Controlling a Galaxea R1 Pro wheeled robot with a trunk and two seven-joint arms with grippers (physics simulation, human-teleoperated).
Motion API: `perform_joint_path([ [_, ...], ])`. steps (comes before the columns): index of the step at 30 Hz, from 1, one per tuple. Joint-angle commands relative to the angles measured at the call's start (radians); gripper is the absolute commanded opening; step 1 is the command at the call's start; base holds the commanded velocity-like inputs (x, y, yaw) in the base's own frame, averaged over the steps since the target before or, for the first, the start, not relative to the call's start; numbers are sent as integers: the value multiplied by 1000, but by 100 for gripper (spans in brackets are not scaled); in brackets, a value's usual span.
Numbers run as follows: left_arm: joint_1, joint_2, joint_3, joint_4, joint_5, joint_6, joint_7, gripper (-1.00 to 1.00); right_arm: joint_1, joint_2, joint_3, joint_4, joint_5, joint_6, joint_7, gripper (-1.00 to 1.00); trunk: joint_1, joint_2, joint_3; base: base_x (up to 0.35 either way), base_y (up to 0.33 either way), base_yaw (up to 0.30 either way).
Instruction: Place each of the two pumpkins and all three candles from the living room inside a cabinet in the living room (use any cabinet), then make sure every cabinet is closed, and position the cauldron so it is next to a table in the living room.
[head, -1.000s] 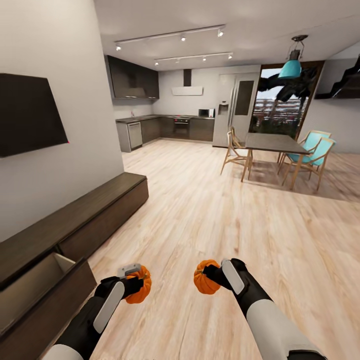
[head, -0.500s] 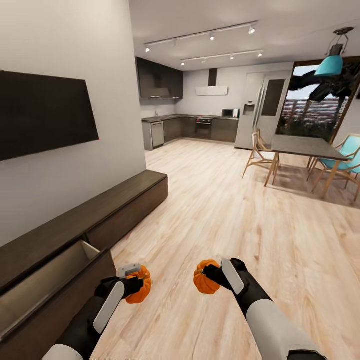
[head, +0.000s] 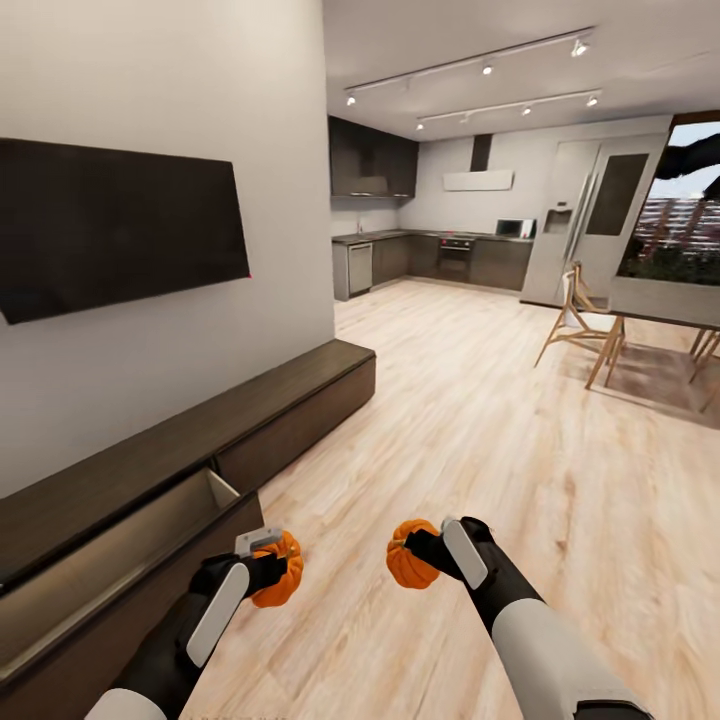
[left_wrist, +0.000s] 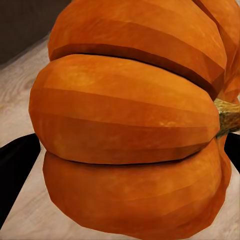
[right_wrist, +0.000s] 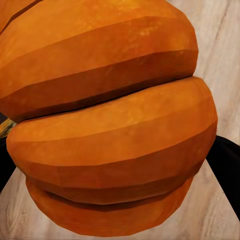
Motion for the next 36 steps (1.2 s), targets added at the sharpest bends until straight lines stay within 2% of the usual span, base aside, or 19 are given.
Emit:
perform_joint_path([
  [1,-1,0,-3,-1,8,1,10,-100,0,1,-3,-2,-13,1,-9,-100,0,-1,-1,16,-3,289],
  [13,-1,0,-3,-1,8,1,12,-100,0,1,-3,-2,-11,1,-8,-100,0,-1,-1,88,-48,289],
  [24,-1,-12,-3,-1,7,2,10,-100,0,1,-3,-2,-10,0,-9,-100,0,-1,-1,150,-101,290],
  [36,-1,-12,-3,-1,7,2,10,-100,0,1,-2,-2,-8,0,-8,-100,0,-1,-1,13,-4,289],
])
